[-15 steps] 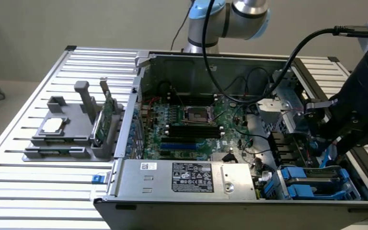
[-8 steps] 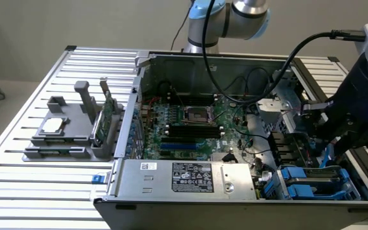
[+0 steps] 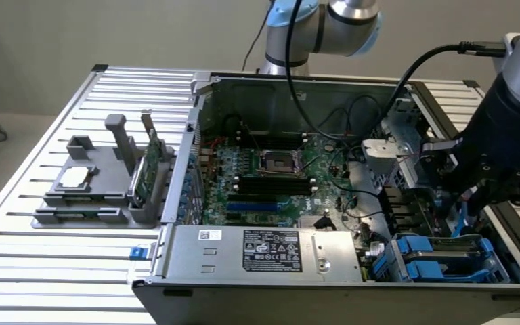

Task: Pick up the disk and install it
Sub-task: 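Insert the first disk wire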

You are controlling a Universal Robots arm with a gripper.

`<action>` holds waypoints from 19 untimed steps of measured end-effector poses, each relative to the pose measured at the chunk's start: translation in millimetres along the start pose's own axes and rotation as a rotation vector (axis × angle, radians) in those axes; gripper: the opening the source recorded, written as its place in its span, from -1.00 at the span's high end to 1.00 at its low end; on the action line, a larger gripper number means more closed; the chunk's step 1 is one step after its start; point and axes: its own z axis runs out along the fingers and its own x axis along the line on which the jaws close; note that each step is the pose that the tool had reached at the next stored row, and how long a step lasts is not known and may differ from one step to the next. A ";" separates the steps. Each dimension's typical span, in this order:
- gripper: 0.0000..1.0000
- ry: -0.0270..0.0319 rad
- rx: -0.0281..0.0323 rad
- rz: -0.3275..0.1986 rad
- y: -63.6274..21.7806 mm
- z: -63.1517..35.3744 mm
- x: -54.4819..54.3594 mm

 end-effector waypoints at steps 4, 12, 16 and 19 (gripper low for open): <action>0.32 -0.0208 0.0188 -0.006 6.1 1.0 2.3; 0.32 -0.0585 0.1007 -0.021 11.0 3.0 4.5; 0.32 -0.0645 0.1173 -0.024 17.2 4.1 7.0; 0.32 -0.0688 0.1292 -0.027 21.0 4.7 8.4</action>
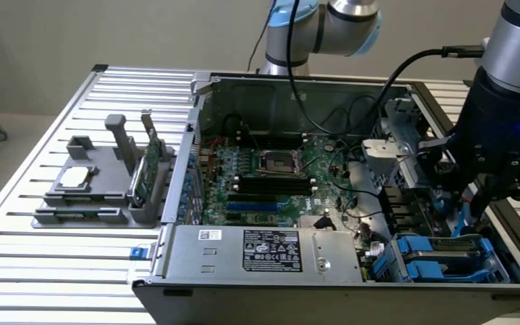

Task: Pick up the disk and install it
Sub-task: 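Insert the first disk wire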

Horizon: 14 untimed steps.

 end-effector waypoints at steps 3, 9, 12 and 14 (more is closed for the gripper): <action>0.32 -0.0049 0.0132 -0.003 3.8 0.5 1.5; 0.64 -0.0147 0.0402 -0.009 11.9 1.6 4.7; 0.64 -0.0197 0.0539 -0.012 14.9 2.4 5.8; 0.64 -0.0229 0.0626 -0.014 16.3 3.4 6.5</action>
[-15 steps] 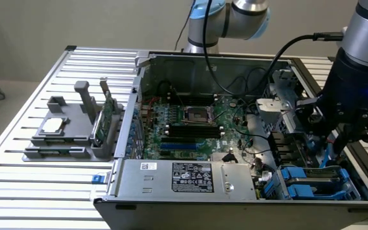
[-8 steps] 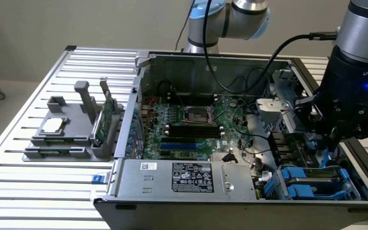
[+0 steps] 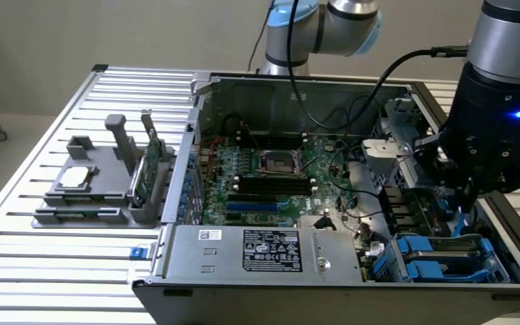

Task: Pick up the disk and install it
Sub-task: 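Insert the first disk wire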

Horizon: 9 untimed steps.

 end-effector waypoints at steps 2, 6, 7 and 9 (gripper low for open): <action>0.66 -0.0034 0.0095 -0.002 1.6 0.5 0.7; 0.66 -0.0075 0.0221 -0.005 2.8 -0.3 1.0; 0.66 -0.0078 0.0241 -0.005 2.8 -0.9 0.9; 0.66 -0.0078 0.0271 -0.006 2.8 -2.4 0.8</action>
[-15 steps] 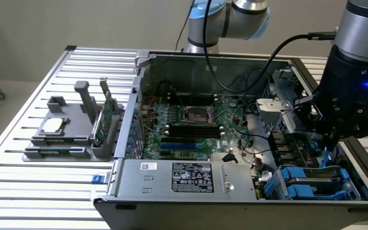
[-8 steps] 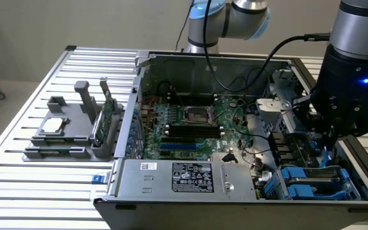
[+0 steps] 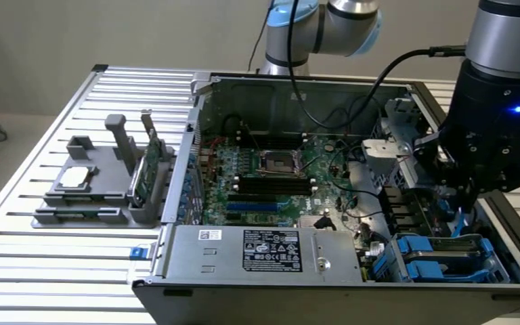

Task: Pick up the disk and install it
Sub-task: 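Insert the first disk wire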

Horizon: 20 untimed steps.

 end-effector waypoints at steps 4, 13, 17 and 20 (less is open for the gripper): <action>0.66 0.0022 0.0039 -0.001 -0.4 -3.7 -0.3; 0.66 0.0070 0.0222 -0.006 -1.2 -5.7 1.2; 0.66 0.0096 0.0258 -0.007 -1.6 -7.5 1.8; 0.66 0.0100 0.0272 -0.007 -1.9 -10.0 1.7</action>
